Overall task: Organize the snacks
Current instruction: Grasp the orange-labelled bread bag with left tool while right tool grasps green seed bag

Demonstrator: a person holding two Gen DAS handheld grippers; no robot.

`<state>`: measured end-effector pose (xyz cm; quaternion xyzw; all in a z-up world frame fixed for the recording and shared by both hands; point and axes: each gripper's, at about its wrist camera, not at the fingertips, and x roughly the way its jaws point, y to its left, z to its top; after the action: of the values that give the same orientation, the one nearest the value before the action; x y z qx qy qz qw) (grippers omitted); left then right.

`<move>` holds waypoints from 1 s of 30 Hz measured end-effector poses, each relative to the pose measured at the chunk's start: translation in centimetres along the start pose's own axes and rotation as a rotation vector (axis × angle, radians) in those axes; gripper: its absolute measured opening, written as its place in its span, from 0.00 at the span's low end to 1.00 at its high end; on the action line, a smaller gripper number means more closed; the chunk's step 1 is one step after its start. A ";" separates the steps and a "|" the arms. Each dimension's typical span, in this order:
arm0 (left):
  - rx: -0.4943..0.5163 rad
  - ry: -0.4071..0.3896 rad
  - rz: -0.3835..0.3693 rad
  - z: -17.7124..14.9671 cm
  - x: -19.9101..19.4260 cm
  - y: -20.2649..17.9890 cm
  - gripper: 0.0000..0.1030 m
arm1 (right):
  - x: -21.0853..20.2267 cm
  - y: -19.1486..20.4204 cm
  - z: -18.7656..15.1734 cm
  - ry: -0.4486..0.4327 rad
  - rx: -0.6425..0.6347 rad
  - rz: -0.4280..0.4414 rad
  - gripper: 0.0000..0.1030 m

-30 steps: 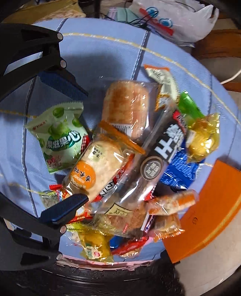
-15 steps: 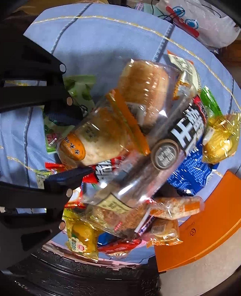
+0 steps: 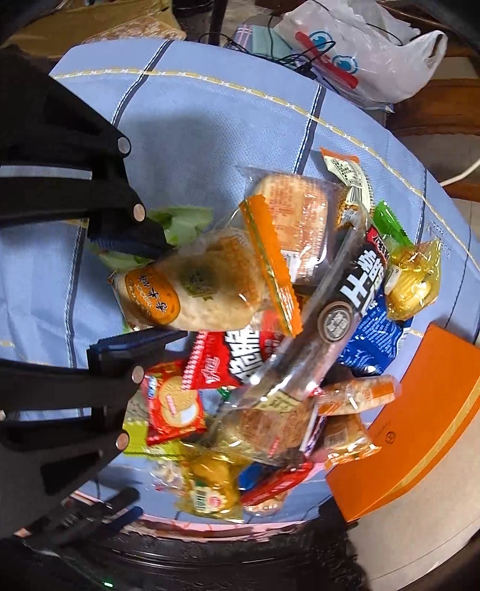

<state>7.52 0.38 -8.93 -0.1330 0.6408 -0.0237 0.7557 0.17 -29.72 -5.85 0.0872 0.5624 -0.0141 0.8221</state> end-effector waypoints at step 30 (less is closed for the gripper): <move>0.151 -0.003 -0.014 -0.5 -0.7 3.1 0.34 | 4.5 7.6 -1.8 0.240 0.041 0.230 0.79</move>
<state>6.51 3.45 -9.00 -0.0801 0.6349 -0.0770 0.7645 1.08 -21.56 -9.73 0.1687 0.6426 0.0793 0.7432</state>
